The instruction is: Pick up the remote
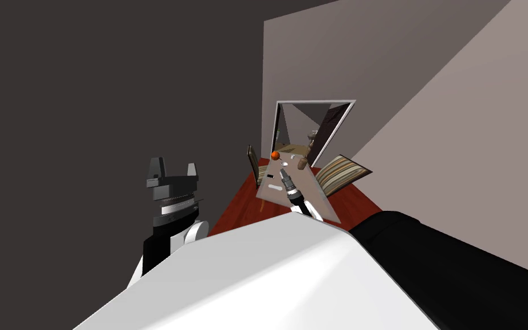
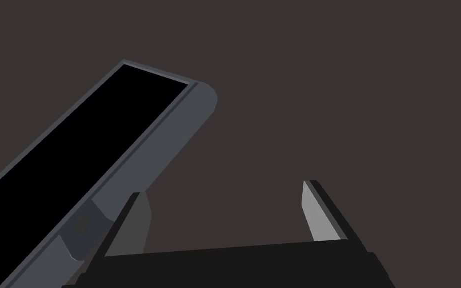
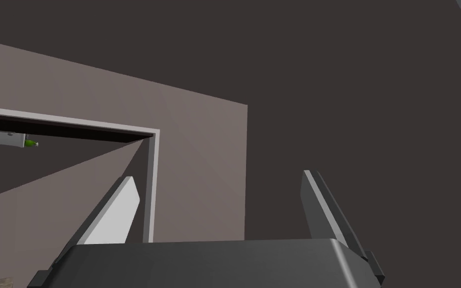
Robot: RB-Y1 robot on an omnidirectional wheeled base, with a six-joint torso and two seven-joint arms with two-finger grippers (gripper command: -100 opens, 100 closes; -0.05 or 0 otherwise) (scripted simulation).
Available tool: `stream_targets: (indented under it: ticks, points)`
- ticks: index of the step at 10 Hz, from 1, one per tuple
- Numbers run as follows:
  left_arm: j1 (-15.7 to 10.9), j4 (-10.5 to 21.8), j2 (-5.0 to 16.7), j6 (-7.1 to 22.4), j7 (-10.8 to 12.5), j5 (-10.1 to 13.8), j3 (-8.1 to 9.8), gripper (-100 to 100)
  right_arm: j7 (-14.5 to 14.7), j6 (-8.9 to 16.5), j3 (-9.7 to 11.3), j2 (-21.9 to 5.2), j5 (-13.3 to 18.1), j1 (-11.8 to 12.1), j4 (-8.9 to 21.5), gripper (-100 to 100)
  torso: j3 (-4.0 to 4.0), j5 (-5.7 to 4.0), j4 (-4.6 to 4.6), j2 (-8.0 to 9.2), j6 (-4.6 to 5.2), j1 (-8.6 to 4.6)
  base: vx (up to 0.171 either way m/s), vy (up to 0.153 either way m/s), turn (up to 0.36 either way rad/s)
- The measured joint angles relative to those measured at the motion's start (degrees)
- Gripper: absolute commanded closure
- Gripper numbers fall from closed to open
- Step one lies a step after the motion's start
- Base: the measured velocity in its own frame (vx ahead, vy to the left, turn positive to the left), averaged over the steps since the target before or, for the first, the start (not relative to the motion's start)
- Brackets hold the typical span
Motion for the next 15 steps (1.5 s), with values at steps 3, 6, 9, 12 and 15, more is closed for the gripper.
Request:
stream_targets:
  ticks: [3, 6, 9, 12, 15]
  points:
    - [0.0, 0.0, 0.0, 0.0, 0.0, 0.0, 0.0, 0, 0.0, 0.0, 0.0, 0.0, 0.0, 0.1, 0.0, -100, 0.0, 0.0, 0.0, 0.0, -0.01, 0.01, 0.0, 0.0, -0.001]
    - [0.0, 0.0, 0.0, 0.0, 0.0, 0.0, 0.0, 0, 0.0, 0.0, 0.0, 0.0, 0.0, 0.1, 0.0, -100, 0.0, 0.0, 0.0, 0.0, 0.0, 0.01, -0.004, 0.009, 0.038]
    - [0.0, 0.0, 0.0, 0.0, 0.0, 0.0, 0.0, 0, 1.2, 0.4, 0.4, -2.7, 0.0, 0.1, 2.6, -100, 0.01, 0.02, 0.0, 0.02, -0.01, 0.07, -0.011, 0.026, 0.129]
    - [0.0, 0.0, 0.0, 0.0, 0.0, 0.0, 0.0, 0, 2.5, 0.1, 0.9, -5.1, -0.1, 0.0, 6.2, -100, 0.02, 0.01, 0.01, 0.03, 0.0, 0.04, -0.002, 0.01, 0.056]
    - [0.0, 0.0, 0.0, 0.0, 0.0, 0.0, 0.0, 0, 3.1, 0.4, 1.3, -6.2, 0.0, -0.5, 8.0, -100, 0.01, 0.01, 0.0, 0.02, -0.01, 0.07, -0.002, 0.012, 0.078]
